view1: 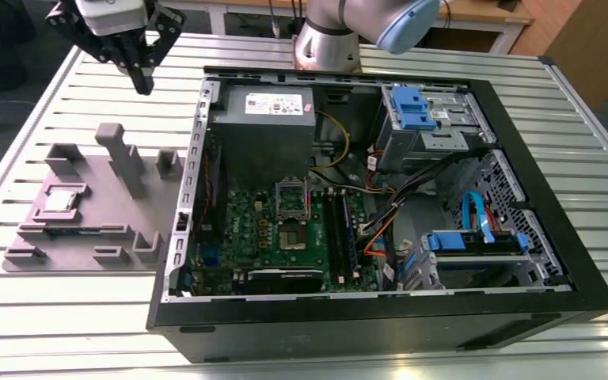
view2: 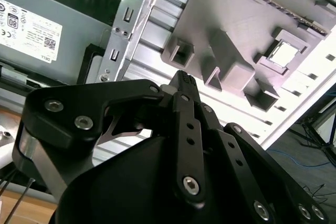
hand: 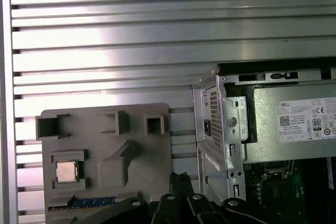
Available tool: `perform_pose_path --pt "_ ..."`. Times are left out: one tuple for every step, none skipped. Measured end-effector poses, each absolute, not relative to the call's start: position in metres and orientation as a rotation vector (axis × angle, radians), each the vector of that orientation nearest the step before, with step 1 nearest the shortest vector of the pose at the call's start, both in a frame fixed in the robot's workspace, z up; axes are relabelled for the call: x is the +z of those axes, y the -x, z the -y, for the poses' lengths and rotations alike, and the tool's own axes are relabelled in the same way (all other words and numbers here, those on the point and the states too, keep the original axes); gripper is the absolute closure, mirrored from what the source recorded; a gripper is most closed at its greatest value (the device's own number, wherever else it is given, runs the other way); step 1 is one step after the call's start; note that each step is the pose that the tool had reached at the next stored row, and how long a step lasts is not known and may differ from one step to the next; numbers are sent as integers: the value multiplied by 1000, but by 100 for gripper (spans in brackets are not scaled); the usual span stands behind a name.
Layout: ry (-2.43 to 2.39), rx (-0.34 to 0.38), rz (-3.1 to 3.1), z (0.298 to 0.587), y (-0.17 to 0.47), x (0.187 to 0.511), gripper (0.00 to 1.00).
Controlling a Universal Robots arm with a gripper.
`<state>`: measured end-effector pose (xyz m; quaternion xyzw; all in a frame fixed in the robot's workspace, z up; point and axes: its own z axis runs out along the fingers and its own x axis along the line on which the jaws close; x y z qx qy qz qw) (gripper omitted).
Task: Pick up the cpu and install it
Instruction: 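Reach for the cpu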
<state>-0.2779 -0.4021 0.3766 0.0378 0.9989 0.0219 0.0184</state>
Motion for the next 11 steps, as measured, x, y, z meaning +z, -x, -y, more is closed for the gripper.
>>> perform_pose_path --pt "-117 68 -3102 402 280 376 89" --pt "-117 68 -3102 403 283 375 89" --pt "-117 68 -3102 403 285 374 89" --pt "-117 68 -3102 404 288 373 89" --pt "-117 68 -3102 404 290 372 89" --pt "-117 68 -3102 404 293 371 89" --pt "-117 68 -3102 405 295 371 89" --pt "-117 68 -3102 405 297 370 89" --pt "-117 68 -3102 405 299 369 89" --pt "-117 68 -3102 406 302 369 89" --pt "-117 68 -3102 406 304 369 89"
